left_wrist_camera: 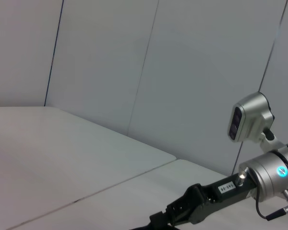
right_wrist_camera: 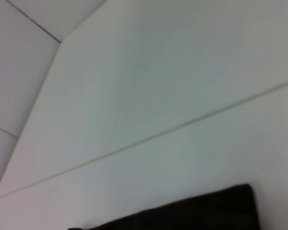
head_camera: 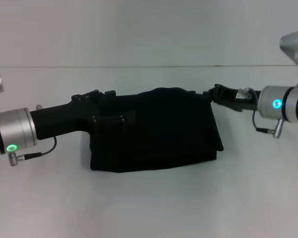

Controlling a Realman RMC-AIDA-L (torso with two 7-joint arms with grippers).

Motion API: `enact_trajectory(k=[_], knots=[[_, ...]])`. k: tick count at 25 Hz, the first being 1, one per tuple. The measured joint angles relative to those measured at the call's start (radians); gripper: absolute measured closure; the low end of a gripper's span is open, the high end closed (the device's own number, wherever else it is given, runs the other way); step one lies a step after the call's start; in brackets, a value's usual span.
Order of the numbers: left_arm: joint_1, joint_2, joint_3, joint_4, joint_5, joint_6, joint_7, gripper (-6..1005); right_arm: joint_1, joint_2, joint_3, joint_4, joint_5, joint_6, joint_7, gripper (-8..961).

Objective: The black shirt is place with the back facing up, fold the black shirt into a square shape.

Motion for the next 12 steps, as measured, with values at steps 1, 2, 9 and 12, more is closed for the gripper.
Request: enact_trajectory(k=[1,2,9,12], knots=[[0.000,-0.001,0.000,0.000,-0.001,-0.001,-0.002,48,-0.001,-0.004,0.000,-0.006,0.000,-0.009,-0.001,925],[0.000,-0.001,0.001,-0.001,-0.001,-0.002,-0.005,49,-0.001,-0.008,-0.002,-0.011,0.000,-0.019,-0.001,918],[-0.006,-0.004,-0.001,-0.032,-0.006,-0.042,-0.010,49,-0.003,-0.023,-0.007,-0.015,-0.005,-0.041,0.006,863],[-0.010,-0.004,0.002,-0.045,-0.006,-0.057,-0.010,49,-0.016,-0.020,-0.009,-0.016,-0.007,-0.040,-0.001,840]])
